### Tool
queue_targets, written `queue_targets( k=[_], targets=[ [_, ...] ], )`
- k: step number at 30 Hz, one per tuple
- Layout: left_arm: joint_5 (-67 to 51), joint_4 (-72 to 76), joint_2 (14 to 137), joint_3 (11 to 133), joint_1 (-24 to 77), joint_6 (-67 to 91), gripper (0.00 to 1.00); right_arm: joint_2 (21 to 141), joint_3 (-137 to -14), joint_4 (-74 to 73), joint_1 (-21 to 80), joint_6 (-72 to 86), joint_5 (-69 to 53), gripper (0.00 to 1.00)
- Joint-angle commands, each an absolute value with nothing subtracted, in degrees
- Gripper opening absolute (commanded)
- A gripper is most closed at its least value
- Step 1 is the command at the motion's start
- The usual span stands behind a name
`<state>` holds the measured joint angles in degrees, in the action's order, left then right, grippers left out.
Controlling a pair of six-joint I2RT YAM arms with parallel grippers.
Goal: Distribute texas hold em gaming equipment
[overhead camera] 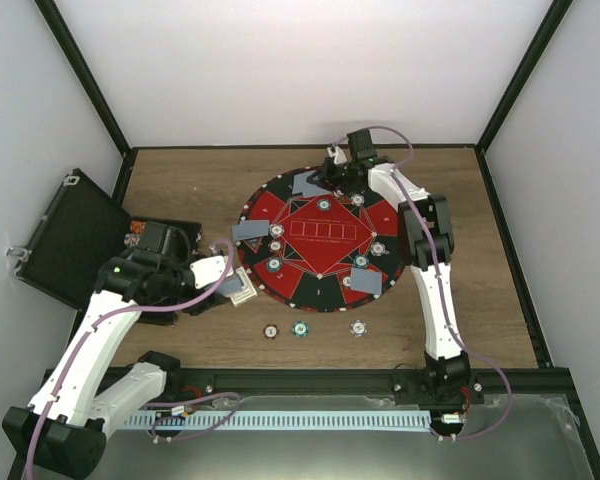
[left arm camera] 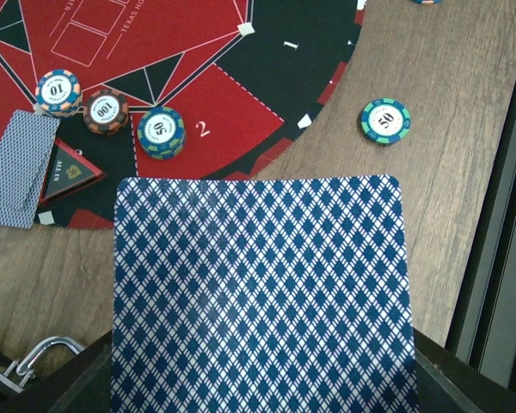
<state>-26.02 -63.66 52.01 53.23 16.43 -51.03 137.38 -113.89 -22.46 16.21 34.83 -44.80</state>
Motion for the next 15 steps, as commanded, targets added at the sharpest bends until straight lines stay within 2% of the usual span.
queue_targets(
  k=[1,8,11,15],
  targets=[
    [-27.91,-64.07,52.03,52.64,16.35,-50.46,0.04,145.24,-125.95,-29.02,16.17,32.87,-41.27,0.01],
    [-27.51,-63.98,52.19,52.51,16.35,-50.62,0.04,148.06,-129.02,-30.81,15.77,30.59,-36.21,0.02],
    [-27.76,-63.67,52.46,52.55,16.34,-50.47,0.04,147.17,-128.92,-31.95,15.80,28.74,-34.11,0.19],
    [-28.11,-63.62,52.38,52.91,16.33,-50.06,0.04,144.76,-128.68,-32.85,15.78,26.52,-31.05,0.36]
  ],
)
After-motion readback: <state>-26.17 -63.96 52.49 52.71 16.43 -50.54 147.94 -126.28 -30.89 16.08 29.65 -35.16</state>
